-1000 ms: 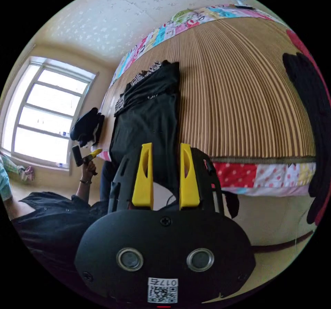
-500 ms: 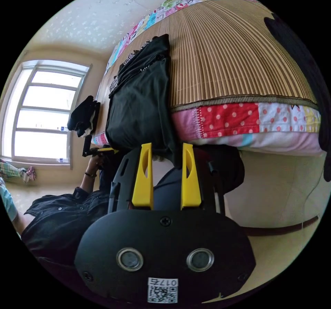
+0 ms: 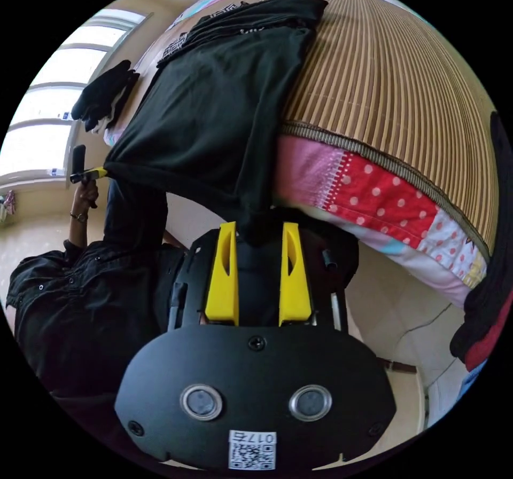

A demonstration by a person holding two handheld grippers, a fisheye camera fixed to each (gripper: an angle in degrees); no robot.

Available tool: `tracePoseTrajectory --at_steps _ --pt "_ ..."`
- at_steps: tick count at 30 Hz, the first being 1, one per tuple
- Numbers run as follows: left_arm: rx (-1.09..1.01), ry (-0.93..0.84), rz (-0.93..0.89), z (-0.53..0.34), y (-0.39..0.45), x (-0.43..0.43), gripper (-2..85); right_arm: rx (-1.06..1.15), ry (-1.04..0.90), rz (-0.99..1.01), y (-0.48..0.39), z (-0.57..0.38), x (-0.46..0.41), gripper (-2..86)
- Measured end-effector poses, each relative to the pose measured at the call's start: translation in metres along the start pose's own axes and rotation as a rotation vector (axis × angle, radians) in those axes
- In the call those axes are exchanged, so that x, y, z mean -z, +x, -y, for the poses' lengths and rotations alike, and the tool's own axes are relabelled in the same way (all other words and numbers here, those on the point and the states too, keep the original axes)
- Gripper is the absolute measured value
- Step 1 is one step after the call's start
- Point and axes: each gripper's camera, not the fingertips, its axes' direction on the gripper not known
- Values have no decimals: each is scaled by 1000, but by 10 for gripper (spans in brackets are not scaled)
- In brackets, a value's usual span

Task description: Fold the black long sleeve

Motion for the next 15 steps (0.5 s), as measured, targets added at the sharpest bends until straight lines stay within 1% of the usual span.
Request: tracePoseTrajectory --at_steps 2,3,6,8,9,11,14,15 --pt "-3 26 -40 -2 0 11 4 24 -63 -58 -2 -1 -2 39" --pt "1 39 -58 -3 0 18 3 30 -74 -48 -2 -2 -2 35" --pt "3 67 -77 -8 2 38 2 18 -55 153 13 -13 15 20" --pt "-5 80 -94 -12 6 53 2 -1 96 395 35 -38 49 16" --pt "-12 96 -114 -17 10 64 2 -4 148 466 42 -47 60 15" --pt "-24 127 -162 -26 14 82 2 5 375 743 67 -85 100 13" --pt "-69 187 -281 -44 24 111 2 37 556 919 78 -126 133 12" --pt "-88 220 -345 -52 28 120 2 45 587 954 77 -133 137 12"
